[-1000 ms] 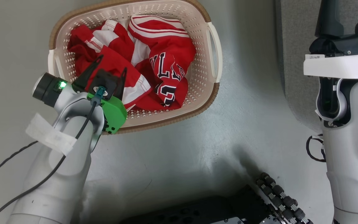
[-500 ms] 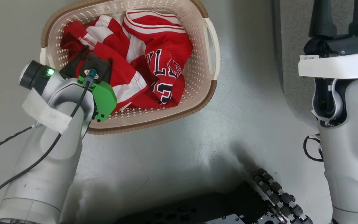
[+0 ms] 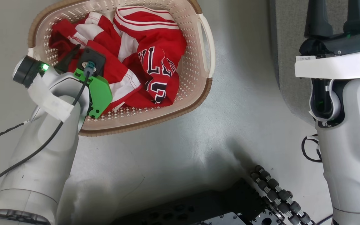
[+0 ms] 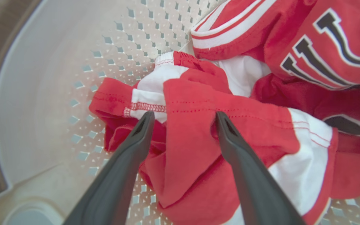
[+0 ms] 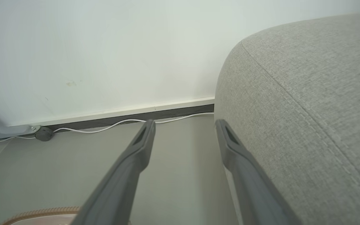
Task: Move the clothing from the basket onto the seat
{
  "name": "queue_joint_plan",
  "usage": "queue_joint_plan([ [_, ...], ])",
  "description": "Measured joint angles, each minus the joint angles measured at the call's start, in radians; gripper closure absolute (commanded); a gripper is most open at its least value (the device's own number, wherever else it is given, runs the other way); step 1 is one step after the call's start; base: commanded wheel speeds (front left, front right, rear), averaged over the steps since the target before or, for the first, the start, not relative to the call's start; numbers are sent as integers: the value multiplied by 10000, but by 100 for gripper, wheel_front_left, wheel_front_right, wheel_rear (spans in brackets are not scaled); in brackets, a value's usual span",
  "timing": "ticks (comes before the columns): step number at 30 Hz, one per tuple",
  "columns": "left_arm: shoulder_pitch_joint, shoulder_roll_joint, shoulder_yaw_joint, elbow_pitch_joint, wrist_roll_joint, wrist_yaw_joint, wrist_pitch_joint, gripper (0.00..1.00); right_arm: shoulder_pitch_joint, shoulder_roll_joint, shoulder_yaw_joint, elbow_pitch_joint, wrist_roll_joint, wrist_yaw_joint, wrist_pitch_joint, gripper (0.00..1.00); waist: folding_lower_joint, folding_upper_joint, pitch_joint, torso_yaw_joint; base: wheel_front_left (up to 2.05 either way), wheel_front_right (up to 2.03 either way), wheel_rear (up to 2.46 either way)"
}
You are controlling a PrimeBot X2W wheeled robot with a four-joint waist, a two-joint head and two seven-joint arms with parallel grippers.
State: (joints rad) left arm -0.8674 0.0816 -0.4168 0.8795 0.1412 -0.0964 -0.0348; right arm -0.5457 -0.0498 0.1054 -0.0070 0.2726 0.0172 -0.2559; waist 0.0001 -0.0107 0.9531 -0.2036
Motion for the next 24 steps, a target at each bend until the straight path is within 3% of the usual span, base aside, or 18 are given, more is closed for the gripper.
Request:
queue_joint_plan([
  [1, -17, -13, -27, 59, 33, 0, 2, 2, 0, 0, 21, 4, 44, -4, 0, 0, -1, 0, 5, -14, 0, 0, 0],
  [2, -50, -25, -46, 105, 38, 0, 2, 40, 0, 0, 36, 4, 65, -13, 0, 0, -1, 0, 11, -28, 0, 0, 0],
  [3, -93, -40, -73, 157, 42, 0, 2, 61, 0, 0, 52, 6, 92, -13, 0, 0, -1, 0, 16, -40, 0, 0, 0],
  [4, -140, -59, -94, 207, 42, 0, 17, 100, -1, 0, 67, 12, 104, -13, 0, 0, 0, 0, 20, -51, 0, 0, 0],
  [13, -189, -263, -355, 537, 0, -88, -341, 100, -12, 0, -40, 265, 102, -27, 0, 0, 0, 0, -189, -30, 0, 0, 0],
  [24, 280, -437, -90, 522, -993, -102, -1776, 100, 52, 0, -316, 817, -115, -6, -2, 0, 0, 0, -1027, 224, 0, 0, 0],
])
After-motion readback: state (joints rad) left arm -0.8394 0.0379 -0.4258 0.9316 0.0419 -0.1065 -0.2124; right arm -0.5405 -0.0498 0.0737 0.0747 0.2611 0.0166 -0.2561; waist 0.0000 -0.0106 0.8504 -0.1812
